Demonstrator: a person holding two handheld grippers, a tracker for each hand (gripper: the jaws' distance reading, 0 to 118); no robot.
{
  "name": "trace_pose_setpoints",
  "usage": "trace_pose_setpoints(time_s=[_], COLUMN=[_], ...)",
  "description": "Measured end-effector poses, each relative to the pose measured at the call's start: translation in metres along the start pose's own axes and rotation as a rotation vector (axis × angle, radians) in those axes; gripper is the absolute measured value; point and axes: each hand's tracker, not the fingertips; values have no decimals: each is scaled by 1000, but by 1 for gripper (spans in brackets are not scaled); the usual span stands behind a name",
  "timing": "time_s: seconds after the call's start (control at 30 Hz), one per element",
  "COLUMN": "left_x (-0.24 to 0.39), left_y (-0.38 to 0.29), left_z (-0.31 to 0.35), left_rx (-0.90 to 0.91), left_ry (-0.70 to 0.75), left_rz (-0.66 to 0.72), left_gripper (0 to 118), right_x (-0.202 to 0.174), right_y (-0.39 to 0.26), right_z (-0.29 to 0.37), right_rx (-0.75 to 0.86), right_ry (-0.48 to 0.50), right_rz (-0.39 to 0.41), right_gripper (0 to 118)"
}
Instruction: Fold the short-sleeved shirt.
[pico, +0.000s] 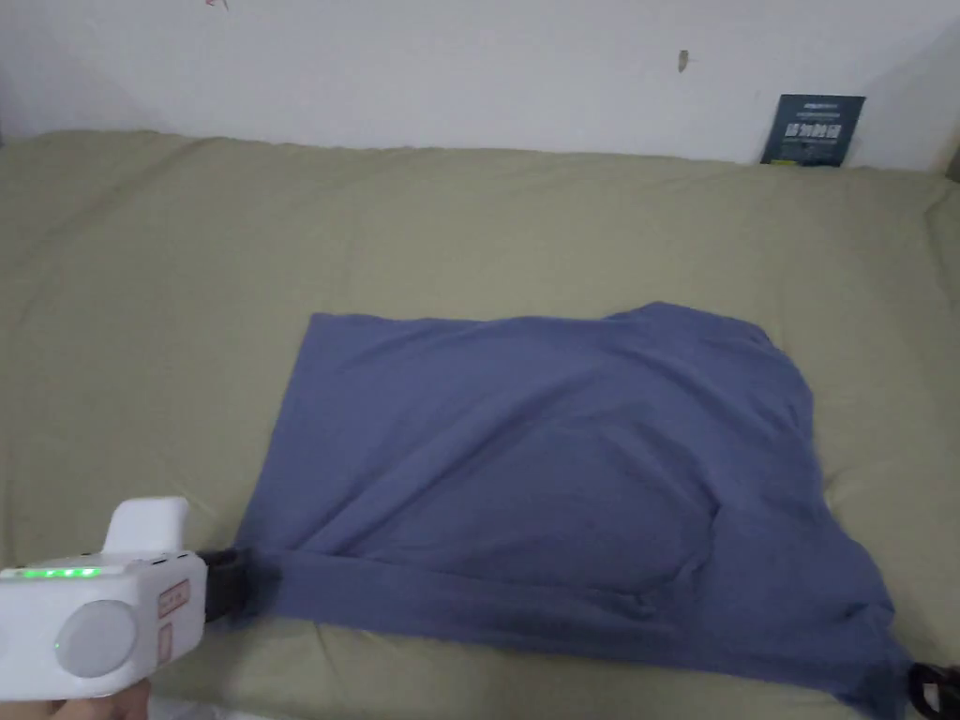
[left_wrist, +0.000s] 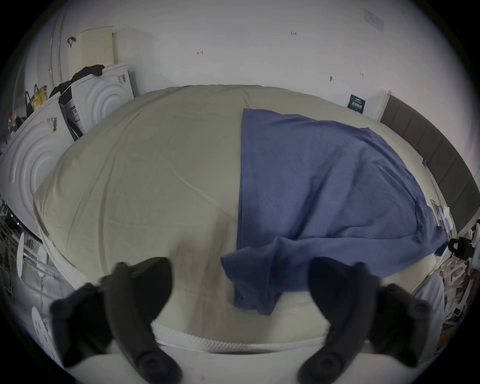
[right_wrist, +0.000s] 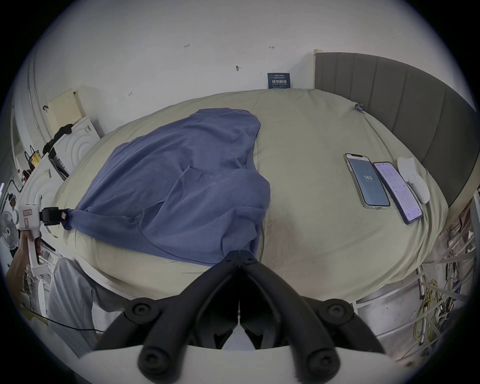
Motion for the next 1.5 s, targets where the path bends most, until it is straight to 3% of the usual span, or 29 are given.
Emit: trace_pose_setpoints(time_s=[0.1, 0.13, 0.17, 0.2, 0.23, 0.43, 0.47, 0.5, 0.57, 0.63, 0.83, 1.17, 1.5], left_x=[11, 16, 21, 26, 30, 15, 13, 12, 13, 8, 3, 5, 15], left_y=[6, 3, 0, 1, 1, 1, 2, 4, 3, 6, 21, 84, 149], left_z=[4, 13, 19, 22, 27, 13, 13, 12, 10, 12, 17, 5, -60], left_rx=[-15, 7, 11, -1, 0, -27, -30, -35, -35, -33, -24, 18, -6], left_ry=[-35, -42, -30, -26, -28, -37, -36, -37, -23, -27, -44, -39, -15], left_rz=[22, 18, 19, 11, 7, 28, 29, 27, 26, 38, 43, 0, -9], left_gripper=[0, 0, 0, 0, 0, 0, 0, 0, 0, 0, 0, 0, 0], right_x=[7, 8, 9, 11, 12, 6, 5, 3, 2, 6, 13, -13, -25], right_y=[0, 1, 2, 2, 3, 3, 6, 7, 7, 7, 26, 108, 184], right_z=[-3, -4, -5, -8, -13, -36, -36, -36, -41, -39, -22, -29, -99], right_rx=[2, 3, 4, 5, -30, -63, -71, -66, -92, -101, -22, 45, -1], right_ry=[14, 15, 24, 30, 49, 34, 48, 55, 20, 77, 96, 88, 73], right_rz=[-16, -17, -20, -18, -7, 69, 68, 66, 130, 103, 55, 103, 113], right_gripper=[2, 15, 65, 102, 116, 115, 109, 89, 3, 3, 2, 2, 2])
